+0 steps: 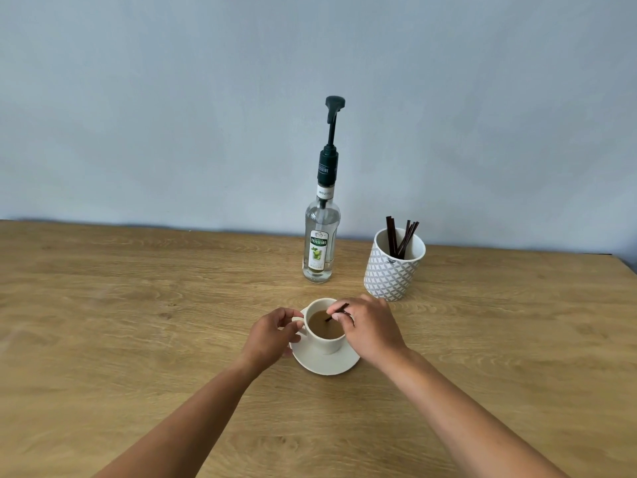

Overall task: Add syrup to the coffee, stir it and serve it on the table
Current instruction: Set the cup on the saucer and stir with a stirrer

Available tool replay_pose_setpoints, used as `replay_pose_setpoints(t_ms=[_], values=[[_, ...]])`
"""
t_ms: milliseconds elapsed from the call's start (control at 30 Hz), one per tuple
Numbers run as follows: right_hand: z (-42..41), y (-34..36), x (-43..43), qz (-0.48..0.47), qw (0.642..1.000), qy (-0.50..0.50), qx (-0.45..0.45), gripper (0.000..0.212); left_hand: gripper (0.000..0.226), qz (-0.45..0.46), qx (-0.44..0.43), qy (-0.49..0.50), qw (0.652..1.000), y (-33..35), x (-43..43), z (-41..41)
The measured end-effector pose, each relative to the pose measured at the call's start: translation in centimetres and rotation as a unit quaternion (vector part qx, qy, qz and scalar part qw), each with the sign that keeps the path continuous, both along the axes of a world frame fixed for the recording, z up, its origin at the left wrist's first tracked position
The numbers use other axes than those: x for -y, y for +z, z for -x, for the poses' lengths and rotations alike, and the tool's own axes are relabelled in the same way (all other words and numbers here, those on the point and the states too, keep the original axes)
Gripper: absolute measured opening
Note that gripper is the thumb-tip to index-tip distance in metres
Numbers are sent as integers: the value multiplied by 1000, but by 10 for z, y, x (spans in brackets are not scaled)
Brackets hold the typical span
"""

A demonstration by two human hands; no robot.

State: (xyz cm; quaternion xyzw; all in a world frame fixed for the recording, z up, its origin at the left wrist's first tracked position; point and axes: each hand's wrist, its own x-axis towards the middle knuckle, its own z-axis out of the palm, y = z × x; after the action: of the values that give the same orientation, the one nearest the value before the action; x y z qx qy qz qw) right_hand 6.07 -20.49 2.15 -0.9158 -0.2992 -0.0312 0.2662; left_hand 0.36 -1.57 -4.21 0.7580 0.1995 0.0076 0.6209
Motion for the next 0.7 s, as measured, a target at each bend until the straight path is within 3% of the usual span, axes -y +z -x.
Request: replay_pose_setpoints(t_ms=[400, 700], values=[[3, 1, -3, -30, 999, 12, -34, 13, 7, -1, -3, -3, 1000, 1, -1, 0], [-4, 2, 7, 16, 1000, -9, 10, 14, 7, -4, -3, -2, 1000, 2, 0, 0]])
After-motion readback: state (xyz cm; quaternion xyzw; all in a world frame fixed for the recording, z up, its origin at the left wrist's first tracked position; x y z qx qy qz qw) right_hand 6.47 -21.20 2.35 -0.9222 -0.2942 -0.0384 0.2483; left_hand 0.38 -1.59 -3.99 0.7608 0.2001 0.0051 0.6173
